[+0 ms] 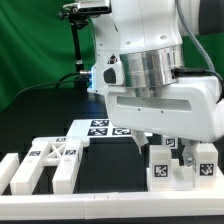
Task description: Assemble chair
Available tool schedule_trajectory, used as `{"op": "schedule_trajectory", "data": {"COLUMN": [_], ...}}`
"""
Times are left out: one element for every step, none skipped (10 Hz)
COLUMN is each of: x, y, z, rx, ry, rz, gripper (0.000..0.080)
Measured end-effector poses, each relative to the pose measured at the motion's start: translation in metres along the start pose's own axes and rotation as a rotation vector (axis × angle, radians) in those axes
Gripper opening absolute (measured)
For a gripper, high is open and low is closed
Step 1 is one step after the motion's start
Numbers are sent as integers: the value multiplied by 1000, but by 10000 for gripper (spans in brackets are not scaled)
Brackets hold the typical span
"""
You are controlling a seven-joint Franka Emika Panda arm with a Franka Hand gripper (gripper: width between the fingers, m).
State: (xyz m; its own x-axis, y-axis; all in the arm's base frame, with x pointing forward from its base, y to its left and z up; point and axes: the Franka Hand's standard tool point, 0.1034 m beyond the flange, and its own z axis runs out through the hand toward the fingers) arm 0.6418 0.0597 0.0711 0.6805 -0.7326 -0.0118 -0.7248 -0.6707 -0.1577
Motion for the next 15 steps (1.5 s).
{"op": "schedule_trajectory", "data": {"x": [1,3,7,9,9,9,9,9,9,9,9,10,9,10,11], "y": [1,4,7,9,9,9,9,9,9,9,9,9,8,7,5], "z": [0,1,1,2,2,2,2,2,2,2,2,2,1,-1,-2], "rx": [0,-3,-20,-38,-38,-39,-39,-36,-36,-36,-35,-32,-34,-35,-30], "ry": [0,1,7,12,12,12,13,13,15,16,17,18,18,22,24], "rz": [-82,-191,-365,-496,-472,-453,-451,-383,-316,-283,-193,-80,117,279,388], "gripper": [649,649,649,649,649,526,390,390,285,285,285,285,285,285,285]}}
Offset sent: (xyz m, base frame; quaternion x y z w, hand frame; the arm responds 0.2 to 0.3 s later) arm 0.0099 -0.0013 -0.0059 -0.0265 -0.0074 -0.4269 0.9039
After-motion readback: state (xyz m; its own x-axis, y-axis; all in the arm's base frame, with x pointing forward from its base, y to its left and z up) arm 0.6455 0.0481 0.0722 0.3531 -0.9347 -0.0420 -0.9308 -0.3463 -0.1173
